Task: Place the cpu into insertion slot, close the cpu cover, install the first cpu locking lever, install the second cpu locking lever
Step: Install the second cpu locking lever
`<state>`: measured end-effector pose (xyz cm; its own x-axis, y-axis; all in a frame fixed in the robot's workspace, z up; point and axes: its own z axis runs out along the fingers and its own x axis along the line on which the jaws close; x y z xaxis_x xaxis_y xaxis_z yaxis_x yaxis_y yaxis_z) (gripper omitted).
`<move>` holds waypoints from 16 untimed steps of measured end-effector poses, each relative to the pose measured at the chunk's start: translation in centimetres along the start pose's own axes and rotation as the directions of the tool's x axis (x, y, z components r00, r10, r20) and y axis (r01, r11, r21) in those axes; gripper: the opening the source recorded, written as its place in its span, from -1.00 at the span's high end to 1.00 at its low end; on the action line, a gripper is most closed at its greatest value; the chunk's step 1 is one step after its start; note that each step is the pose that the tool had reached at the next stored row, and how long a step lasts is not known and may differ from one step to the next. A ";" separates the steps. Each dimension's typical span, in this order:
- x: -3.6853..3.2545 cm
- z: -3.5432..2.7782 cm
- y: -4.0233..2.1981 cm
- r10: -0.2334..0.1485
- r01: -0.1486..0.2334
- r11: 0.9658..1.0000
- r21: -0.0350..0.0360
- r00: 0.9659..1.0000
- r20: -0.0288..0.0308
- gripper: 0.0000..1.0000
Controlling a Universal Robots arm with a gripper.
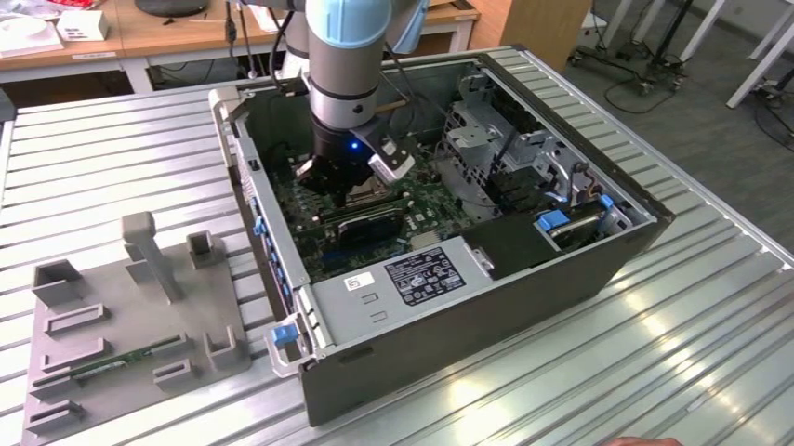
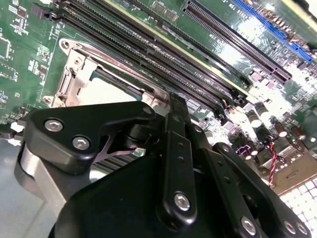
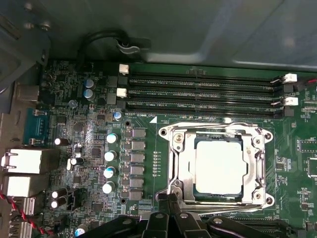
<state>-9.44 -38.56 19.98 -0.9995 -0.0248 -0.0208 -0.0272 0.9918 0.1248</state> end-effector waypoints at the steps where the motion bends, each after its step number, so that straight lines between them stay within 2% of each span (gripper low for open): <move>1: 0.00 0.01 0.00 0.000 0.000 1.000 -0.003 1.000 0.000 0.79; 4: 0.01 0.03 -0.01 0.000 0.000 1.000 -0.010 1.000 0.000 0.79; 6: 0.01 0.08 -0.01 0.000 0.000 1.000 -0.013 1.000 0.001 0.79; 13: 0.02 0.03 -0.10 0.001 -0.001 1.000 -0.012 1.000 0.001 0.79; 16: 0.00 -0.61 -0.01 0.001 -0.001 1.000 -0.012 1.000 0.001 0.79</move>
<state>-9.45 -38.65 20.58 -0.9995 -0.0237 -0.0214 -0.0264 0.9903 0.1367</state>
